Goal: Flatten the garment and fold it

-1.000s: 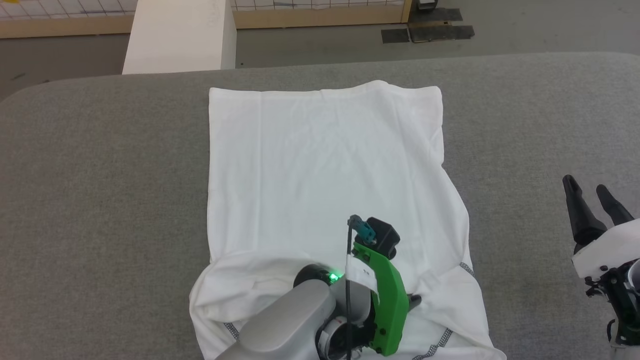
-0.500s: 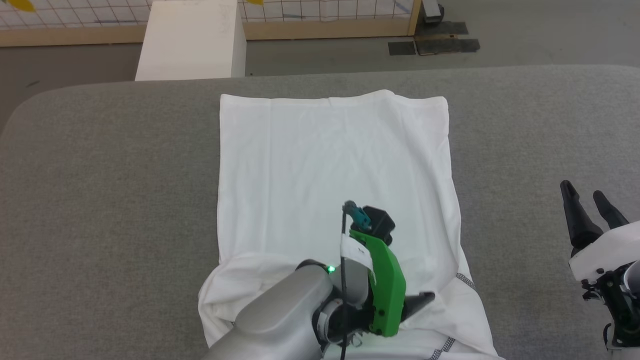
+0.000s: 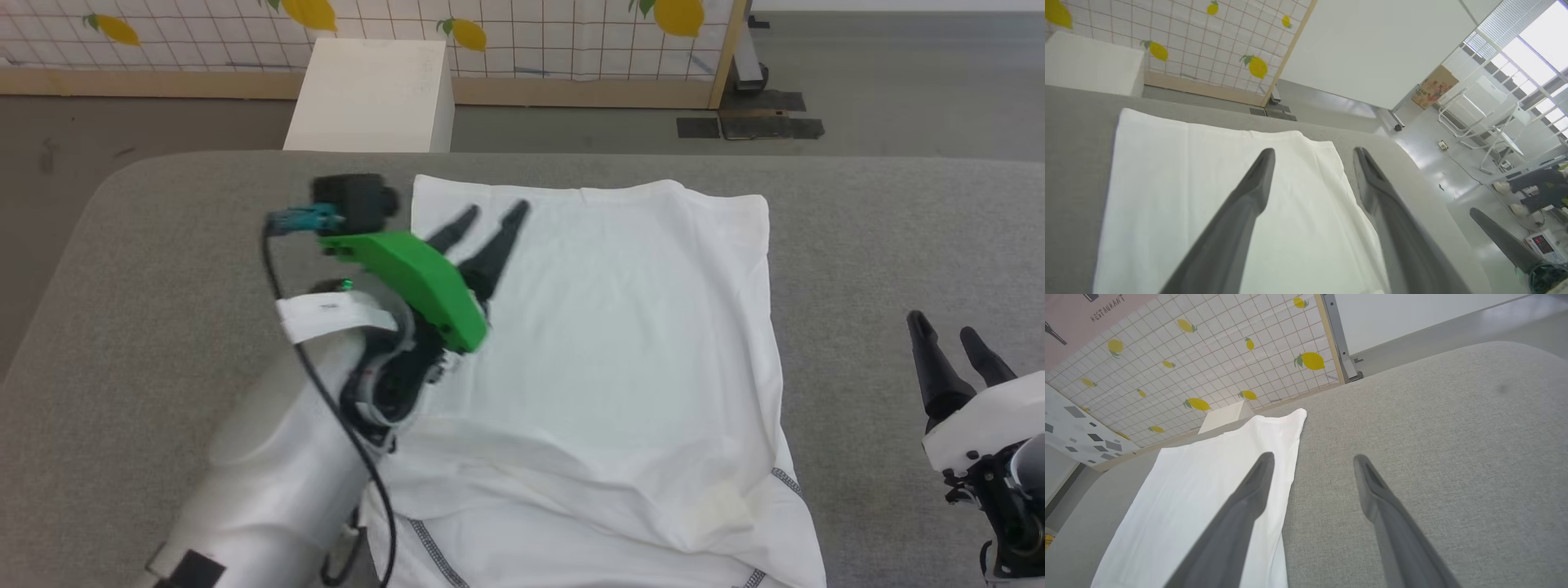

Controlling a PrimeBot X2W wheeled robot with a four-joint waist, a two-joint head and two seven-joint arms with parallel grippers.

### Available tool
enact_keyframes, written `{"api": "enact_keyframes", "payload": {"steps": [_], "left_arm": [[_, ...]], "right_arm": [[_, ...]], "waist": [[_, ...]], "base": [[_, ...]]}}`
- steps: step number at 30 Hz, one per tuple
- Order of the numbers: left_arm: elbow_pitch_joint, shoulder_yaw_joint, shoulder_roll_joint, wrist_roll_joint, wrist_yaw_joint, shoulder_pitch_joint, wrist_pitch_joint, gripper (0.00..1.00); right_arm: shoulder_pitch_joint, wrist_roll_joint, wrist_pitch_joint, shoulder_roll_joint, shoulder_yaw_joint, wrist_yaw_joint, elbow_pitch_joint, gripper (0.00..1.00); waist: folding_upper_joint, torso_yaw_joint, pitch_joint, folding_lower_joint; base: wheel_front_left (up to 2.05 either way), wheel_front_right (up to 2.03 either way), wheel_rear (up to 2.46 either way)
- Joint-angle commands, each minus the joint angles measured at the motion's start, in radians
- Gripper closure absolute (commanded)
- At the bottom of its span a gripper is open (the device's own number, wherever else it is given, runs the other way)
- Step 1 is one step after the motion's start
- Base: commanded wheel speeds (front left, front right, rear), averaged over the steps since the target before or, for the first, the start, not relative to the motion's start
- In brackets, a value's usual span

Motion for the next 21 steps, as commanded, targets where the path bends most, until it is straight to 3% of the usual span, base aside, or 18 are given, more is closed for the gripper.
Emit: {"api": "enact_keyframes", "payload": {"steps": [1,6,10,15,21], "left_arm": [[-0.003,0.020,0.026,0.030,0.009,0.010,-0.049,0.00],[0.008,0.092,0.136,0.155,0.063,0.060,-0.288,0.00],[-0.007,0.133,0.186,0.241,0.106,0.124,-0.366,0.00],[-0.101,0.236,0.173,0.300,0.137,0.215,-0.377,0.00],[-0.217,0.350,0.124,0.376,0.131,0.276,-0.377,0.00]], "right_arm": [[0.008,-0.002,-0.002,0.002,0.006,-0.001,-0.005,0.00],[-0.007,-0.008,0.008,0.002,0.024,-0.001,-0.011,0.00],[-0.020,-0.013,0.024,0.001,0.038,-0.001,-0.014,0.00],[-0.065,-0.036,0.067,-0.008,0.049,-0.001,-0.003,0.00],[-0.260,-0.093,0.196,-0.043,0.079,-0.001,0.071,0.00]], "waist": [[0.0096,0.006,0.004,0.0000],[0.0096,0.009,0.027,0.0000],[0.0096,0.008,0.051,0.0000],[0.0096,0.009,0.102,0.0000],[0.0096,0.019,0.214,0.0000]], "base": [[0.00,0.00,0.00],[0.00,0.00,0.00],[0.00,0.00,0.00],[0.00,0.00,0.00],[0.00,0.00,0.00]]}}
